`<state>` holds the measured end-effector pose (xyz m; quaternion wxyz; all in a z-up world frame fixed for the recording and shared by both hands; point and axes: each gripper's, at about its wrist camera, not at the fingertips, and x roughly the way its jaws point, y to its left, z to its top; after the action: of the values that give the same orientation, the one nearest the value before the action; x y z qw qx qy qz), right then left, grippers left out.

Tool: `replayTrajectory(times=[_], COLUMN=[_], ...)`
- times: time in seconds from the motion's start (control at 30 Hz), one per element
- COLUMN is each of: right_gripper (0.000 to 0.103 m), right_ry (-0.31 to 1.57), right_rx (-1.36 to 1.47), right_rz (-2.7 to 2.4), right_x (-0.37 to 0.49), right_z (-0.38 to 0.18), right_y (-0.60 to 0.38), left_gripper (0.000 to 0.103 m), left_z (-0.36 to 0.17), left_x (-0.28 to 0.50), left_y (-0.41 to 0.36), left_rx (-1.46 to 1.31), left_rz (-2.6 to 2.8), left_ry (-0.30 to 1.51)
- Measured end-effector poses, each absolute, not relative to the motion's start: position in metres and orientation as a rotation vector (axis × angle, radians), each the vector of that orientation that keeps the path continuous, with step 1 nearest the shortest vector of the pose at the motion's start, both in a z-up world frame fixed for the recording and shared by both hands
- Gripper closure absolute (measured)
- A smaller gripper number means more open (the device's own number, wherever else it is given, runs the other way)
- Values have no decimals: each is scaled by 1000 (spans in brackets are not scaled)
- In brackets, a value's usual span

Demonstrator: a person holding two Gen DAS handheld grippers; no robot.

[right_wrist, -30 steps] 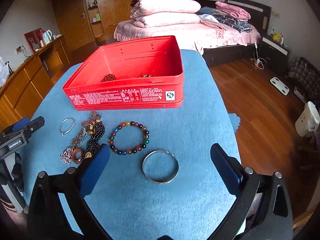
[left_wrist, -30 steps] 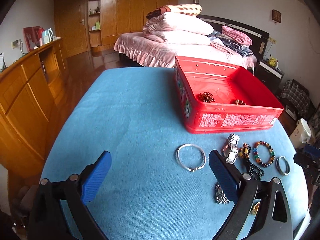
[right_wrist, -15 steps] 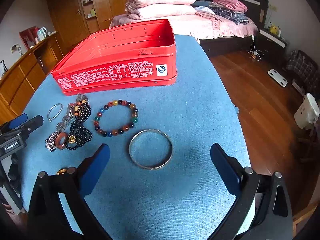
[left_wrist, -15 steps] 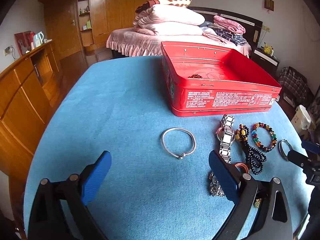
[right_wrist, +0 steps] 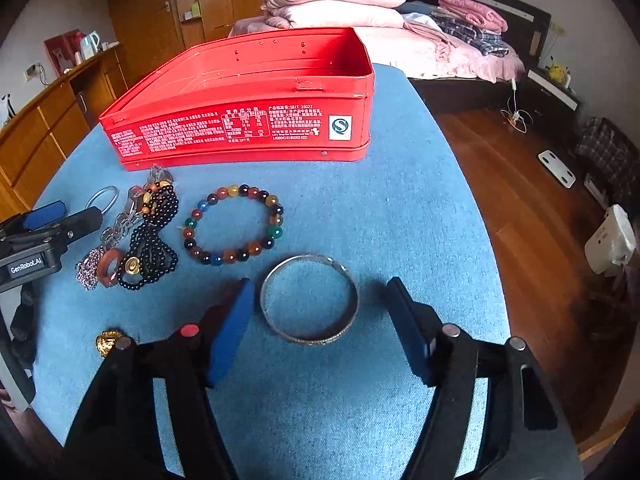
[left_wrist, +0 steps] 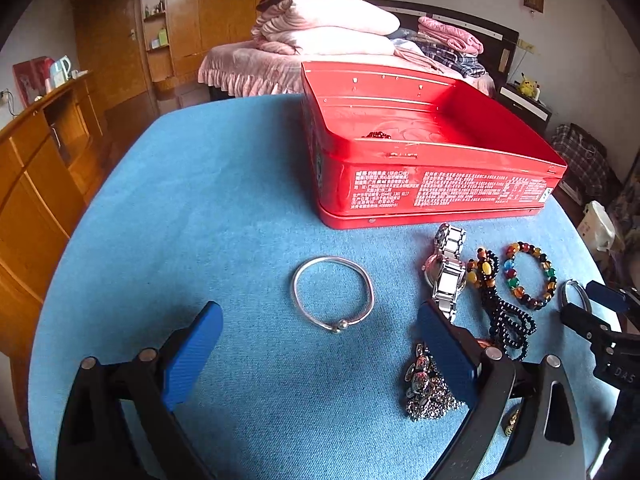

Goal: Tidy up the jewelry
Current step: 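Grasp the plain silver bangle with the right tool while the left tool grasps the silver ball-end bangle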

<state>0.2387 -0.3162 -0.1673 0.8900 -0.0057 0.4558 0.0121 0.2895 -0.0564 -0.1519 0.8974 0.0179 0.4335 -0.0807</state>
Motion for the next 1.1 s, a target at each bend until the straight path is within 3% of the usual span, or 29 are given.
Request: replayTrajectory(times=[0.13,0.4,0.47,0.6,0.67,1.1], right_gripper=[55,55,55,55,55,55], right_ry=[941,931,931,928,927,922], right_rx=[-7,15,16,21,21,31], right_rz=[38,37,38,38,35,8], right_x=[238,239,239,240,240,240], right_z=[-166,-166,-166,-166,-166,-168], right_y=[-317,-319,-319,-318,-317,-315], left_gripper=[7,12,28,41,59,59], left_z=[-158,-160,-159,-157,-156,-152], left_x=[295,299,298,299,298,280], left_y=[-51,-50,-48,-45,-44,-38], left_rx=[2,10,23,27,33,-7], left_rz=[-185,-181,-168,-167,-168,-186], left_ry=[935,932,923,916,911,912])
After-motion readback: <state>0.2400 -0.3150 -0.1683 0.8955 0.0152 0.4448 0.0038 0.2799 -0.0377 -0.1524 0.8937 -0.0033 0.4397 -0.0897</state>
